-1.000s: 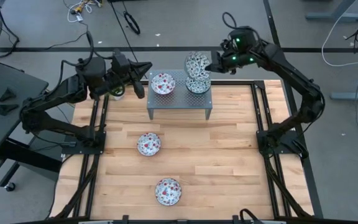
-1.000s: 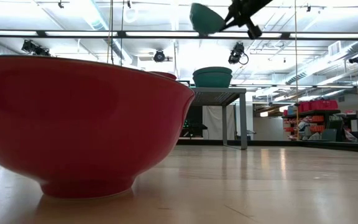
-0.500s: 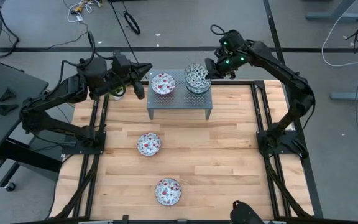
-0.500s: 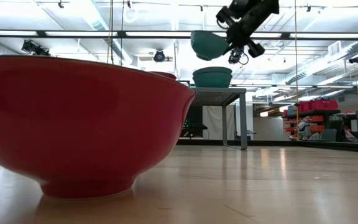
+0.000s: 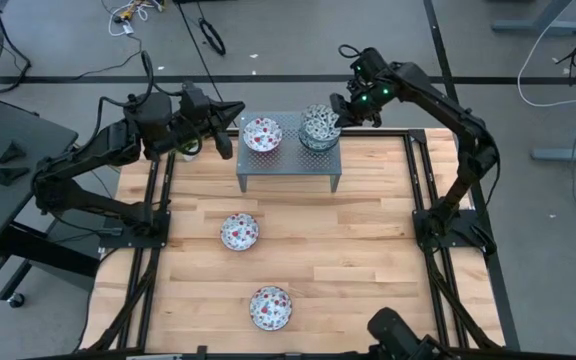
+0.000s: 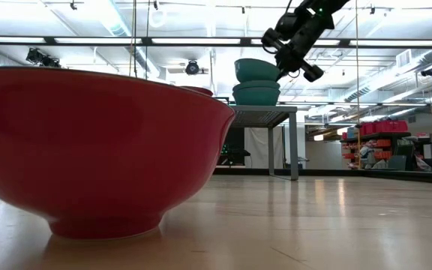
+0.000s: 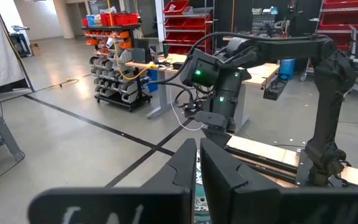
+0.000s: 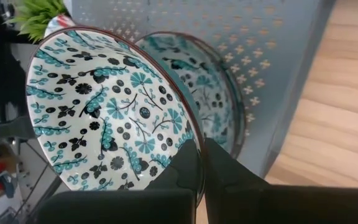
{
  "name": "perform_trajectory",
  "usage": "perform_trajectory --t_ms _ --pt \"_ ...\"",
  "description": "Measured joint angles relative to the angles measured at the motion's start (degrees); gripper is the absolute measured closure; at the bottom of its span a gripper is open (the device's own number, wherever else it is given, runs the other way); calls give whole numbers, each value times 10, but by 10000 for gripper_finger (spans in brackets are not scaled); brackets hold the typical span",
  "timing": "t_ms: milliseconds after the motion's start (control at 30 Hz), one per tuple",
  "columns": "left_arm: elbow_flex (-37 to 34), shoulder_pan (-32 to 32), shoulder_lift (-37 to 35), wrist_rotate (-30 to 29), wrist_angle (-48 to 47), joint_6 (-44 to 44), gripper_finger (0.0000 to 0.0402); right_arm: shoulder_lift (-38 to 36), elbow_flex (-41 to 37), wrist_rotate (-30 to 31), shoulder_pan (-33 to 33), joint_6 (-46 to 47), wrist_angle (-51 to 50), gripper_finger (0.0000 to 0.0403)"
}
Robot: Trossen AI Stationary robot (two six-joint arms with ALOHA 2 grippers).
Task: Pick & Place Mini bowls
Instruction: Stack the top blue and white patterned bowl on top of the other blue and white patterned bowls on the shelf
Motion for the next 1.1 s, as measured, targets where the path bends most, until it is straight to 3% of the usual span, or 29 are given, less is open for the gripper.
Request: perform_trajectory --t_ms 567,1100 --pt "0 0 2 0 0 -4 374 0 0 45 -1 -13 -27 402" --pt "0 0 2 0 0 -15 374 7 0 34 18 4 9 402"
